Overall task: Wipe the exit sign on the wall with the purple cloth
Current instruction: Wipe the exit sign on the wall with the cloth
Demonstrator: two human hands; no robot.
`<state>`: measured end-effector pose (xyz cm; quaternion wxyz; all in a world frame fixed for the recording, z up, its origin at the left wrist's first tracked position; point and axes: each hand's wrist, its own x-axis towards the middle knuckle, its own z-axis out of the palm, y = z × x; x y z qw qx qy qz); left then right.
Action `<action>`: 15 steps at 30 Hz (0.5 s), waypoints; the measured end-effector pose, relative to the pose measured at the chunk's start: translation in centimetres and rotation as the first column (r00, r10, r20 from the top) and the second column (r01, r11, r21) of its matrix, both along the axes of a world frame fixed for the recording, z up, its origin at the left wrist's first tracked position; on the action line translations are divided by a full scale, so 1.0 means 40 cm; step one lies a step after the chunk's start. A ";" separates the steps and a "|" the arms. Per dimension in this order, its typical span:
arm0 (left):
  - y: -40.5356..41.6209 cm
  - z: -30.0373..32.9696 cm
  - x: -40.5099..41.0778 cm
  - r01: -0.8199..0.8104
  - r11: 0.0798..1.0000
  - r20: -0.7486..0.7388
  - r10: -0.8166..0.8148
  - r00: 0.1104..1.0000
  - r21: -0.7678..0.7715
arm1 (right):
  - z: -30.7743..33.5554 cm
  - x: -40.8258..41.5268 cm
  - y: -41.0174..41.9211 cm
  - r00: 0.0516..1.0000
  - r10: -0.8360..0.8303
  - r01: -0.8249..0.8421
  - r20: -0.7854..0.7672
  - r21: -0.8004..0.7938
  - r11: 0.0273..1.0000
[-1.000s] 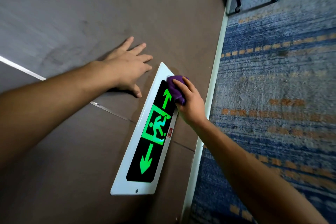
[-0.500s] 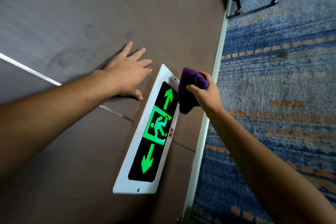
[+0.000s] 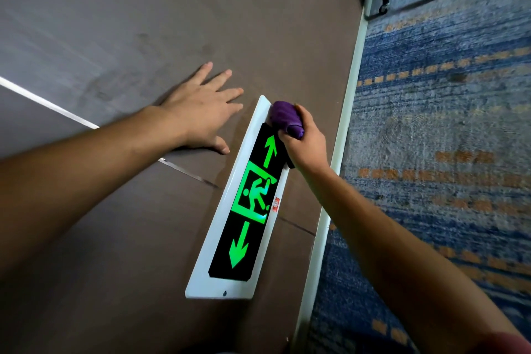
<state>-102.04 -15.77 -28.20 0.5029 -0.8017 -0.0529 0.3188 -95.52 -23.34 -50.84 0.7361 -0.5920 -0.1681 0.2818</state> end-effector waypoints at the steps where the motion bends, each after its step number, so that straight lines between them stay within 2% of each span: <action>1: 0.002 0.001 -0.001 0.007 1.000 0.007 -0.007 1.000 -0.004 | -0.003 -0.002 0.003 1.000 -0.001 0.001 -0.006 0.010 1.000; 7: 0.007 -0.001 0.002 0.010 1.000 -0.004 -0.010 1.000 0.011 | 0.012 -0.046 0.000 0.997 -0.026 0.032 -0.077 0.078 0.996; 15: -0.021 -0.001 -0.009 -0.012 0.999 -0.001 0.012 1.000 0.040 | -0.012 -0.261 -0.096 0.996 0.017 -0.027 0.092 0.103 0.994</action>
